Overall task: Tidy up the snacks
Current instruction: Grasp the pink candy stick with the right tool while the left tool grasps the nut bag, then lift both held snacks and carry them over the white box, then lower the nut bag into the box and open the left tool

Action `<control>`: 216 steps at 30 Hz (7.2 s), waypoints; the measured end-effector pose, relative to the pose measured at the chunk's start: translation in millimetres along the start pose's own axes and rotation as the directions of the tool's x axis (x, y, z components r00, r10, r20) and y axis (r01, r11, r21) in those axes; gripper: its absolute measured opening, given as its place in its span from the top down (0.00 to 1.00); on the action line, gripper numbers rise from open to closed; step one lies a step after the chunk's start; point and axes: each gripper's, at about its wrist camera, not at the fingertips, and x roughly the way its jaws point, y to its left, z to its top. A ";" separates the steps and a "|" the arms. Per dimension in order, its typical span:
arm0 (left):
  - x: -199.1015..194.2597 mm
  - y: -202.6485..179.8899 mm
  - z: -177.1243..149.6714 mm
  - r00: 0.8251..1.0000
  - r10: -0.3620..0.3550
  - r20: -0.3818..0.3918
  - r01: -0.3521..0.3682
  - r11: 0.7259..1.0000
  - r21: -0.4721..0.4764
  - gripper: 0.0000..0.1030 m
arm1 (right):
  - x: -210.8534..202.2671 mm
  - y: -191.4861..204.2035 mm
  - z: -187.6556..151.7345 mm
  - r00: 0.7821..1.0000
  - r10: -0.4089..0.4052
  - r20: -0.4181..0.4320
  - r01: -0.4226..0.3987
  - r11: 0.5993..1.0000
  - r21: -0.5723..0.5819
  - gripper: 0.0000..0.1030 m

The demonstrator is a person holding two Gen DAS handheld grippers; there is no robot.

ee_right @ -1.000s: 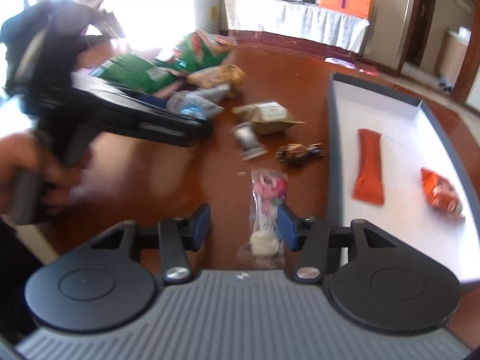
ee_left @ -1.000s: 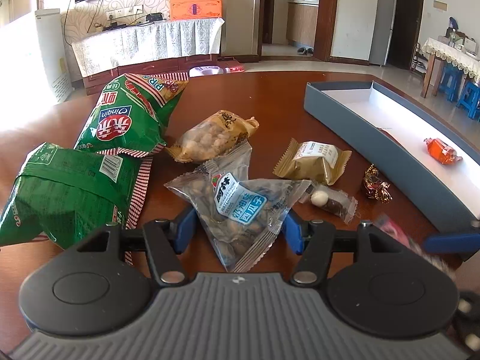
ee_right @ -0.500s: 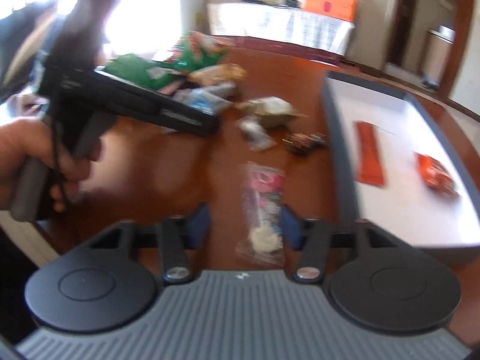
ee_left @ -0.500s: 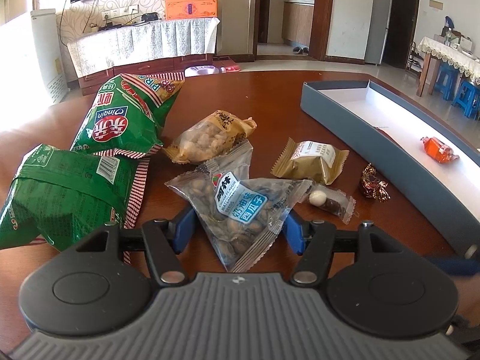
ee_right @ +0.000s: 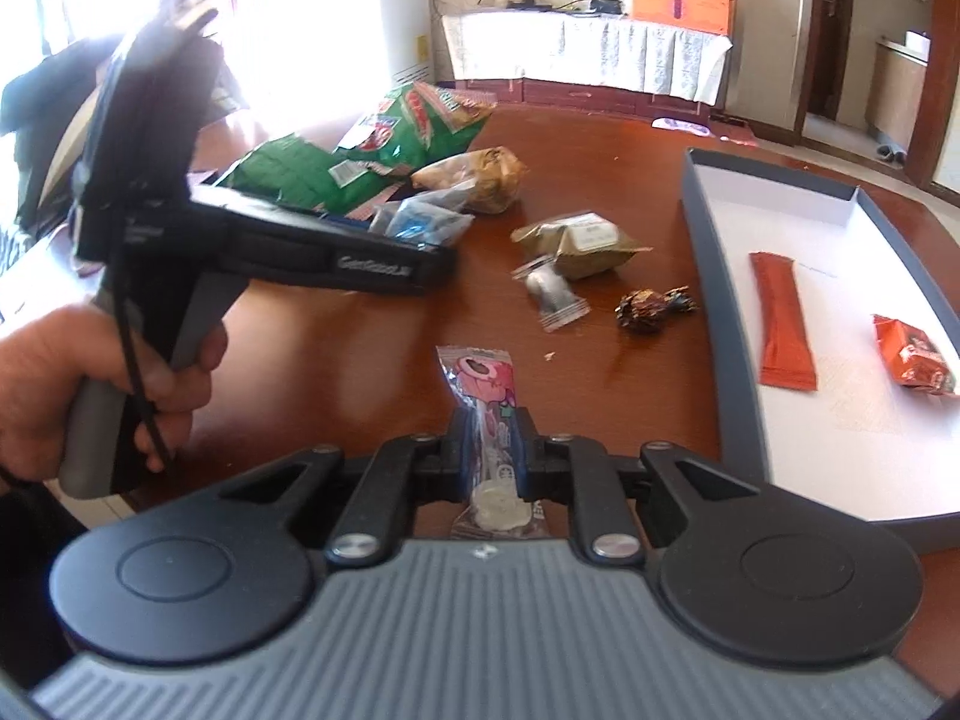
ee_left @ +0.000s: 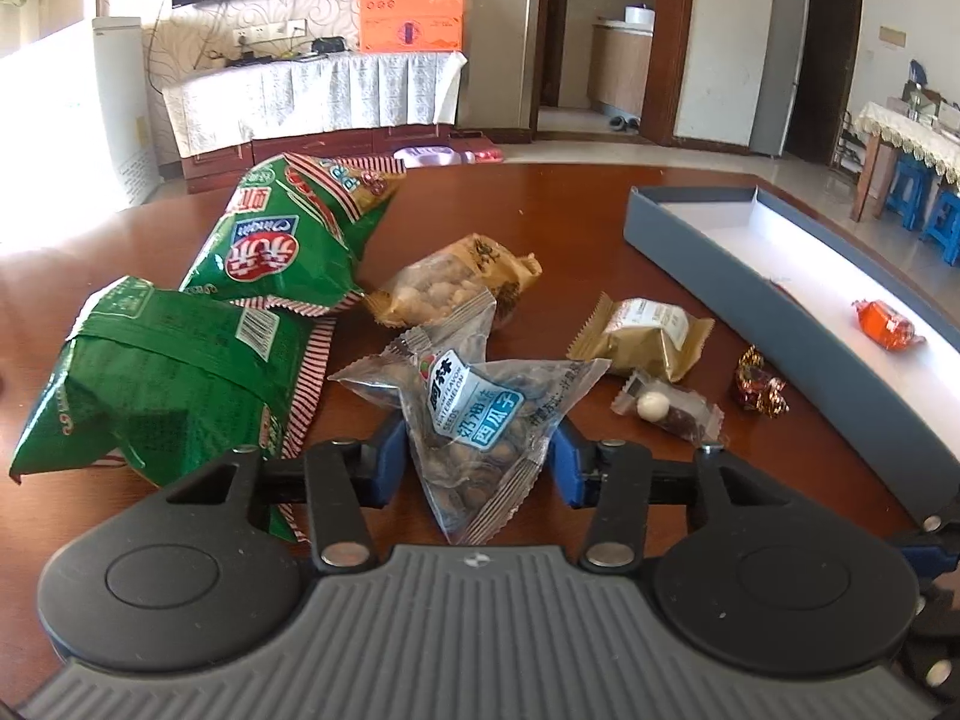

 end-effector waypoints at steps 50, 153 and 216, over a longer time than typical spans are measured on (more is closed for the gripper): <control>-19.2 -12.3 2.6 0.990 0.095 -0.101 -0.096 0.995 -0.003 0.53 | 1.1 -17.6 1.5 0.999 0.045 -0.017 -0.044 0.998 0.042 0.74; 17.6 -170.9 72.1 0.979 -0.196 0.060 0.192 0.979 0.075 0.51 | -48.6 -120.5 5.9 0.972 -0.194 0.133 0.164 0.964 0.208 0.79; 98.6 -189.4 85.3 0.975 -0.216 -0.049 0.221 0.966 0.132 0.23 | -2.1 -140.2 4.8 0.985 -0.172 0.007 0.166 0.959 0.228 0.77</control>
